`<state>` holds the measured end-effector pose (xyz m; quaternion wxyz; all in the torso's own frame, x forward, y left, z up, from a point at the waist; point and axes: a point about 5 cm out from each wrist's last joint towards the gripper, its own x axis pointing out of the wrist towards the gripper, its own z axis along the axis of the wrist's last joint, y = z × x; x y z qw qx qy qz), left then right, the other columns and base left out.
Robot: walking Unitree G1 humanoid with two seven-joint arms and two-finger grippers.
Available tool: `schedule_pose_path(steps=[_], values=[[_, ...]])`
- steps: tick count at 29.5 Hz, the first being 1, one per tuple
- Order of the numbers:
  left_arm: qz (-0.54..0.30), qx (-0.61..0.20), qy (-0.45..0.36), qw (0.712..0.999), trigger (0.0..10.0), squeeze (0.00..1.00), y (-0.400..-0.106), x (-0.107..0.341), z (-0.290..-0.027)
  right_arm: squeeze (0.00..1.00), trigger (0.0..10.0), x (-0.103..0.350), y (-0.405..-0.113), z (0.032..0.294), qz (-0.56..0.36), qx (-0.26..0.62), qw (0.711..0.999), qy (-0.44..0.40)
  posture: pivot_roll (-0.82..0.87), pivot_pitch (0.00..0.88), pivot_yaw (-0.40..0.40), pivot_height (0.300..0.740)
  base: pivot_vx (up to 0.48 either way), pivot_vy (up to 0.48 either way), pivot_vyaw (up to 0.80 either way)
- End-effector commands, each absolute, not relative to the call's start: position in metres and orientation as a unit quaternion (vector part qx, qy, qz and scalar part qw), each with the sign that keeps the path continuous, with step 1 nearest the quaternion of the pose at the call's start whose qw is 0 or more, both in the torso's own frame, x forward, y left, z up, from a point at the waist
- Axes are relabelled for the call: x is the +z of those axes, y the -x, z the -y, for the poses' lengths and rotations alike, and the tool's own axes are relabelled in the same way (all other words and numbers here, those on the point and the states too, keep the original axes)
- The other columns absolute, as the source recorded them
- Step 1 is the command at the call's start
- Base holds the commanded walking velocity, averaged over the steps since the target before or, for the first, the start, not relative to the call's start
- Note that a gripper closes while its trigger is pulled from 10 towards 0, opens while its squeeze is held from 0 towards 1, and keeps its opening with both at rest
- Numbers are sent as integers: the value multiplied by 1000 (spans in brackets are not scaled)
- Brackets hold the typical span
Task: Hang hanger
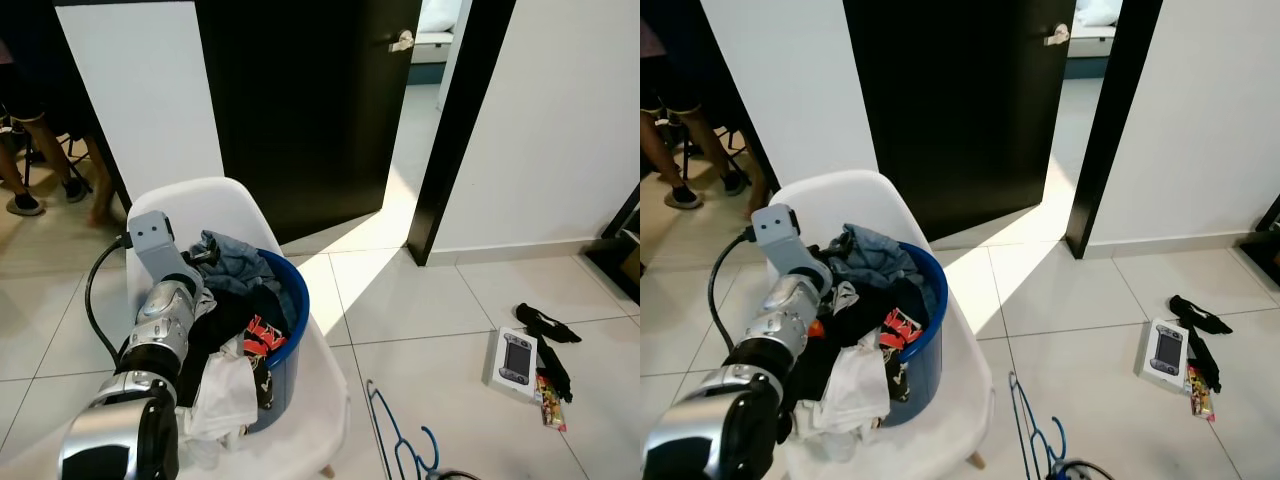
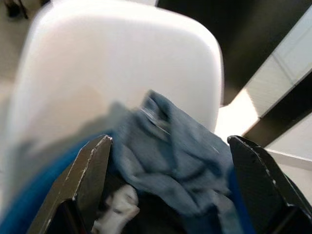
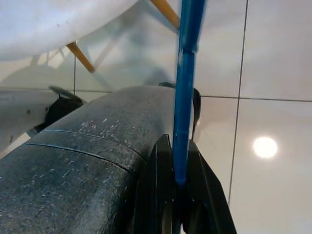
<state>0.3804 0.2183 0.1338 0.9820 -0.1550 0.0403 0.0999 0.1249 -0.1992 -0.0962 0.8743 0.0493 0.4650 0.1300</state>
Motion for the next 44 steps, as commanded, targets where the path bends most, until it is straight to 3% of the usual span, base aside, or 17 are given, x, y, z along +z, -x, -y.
schedule_pose_path(steps=[1, 14, 33, 44], values=[[-21, 115, 144, 983, 10000, 0, -381, 144, -234, 0, 10000, -101, -109, 192, -474, 142, 867, -65, -135, 156, 27, 740, 0, 0, 0], [-28, 119, 118, 985, 10000, 0, -381, 150, -255, 0, 10000, -102, -77, 189, -451, 157, 875, -83, -171, 262, 35, 740, 0, 0, 0], [-59, -24, 96, 993, 10000, 0, -392, 150, -212, 0, 10000, -91, -52, 189, -406, 165, 894, -91, -207, 383, 49, 740, 0, 0, 0], [-58, 4, 44, 997, 10000, 0, -392, 152, -217, 0, 10000, -73, -29, 188, -381, 168, 904, -97, -236, 439, 49, 740, 0, 0, 0]])
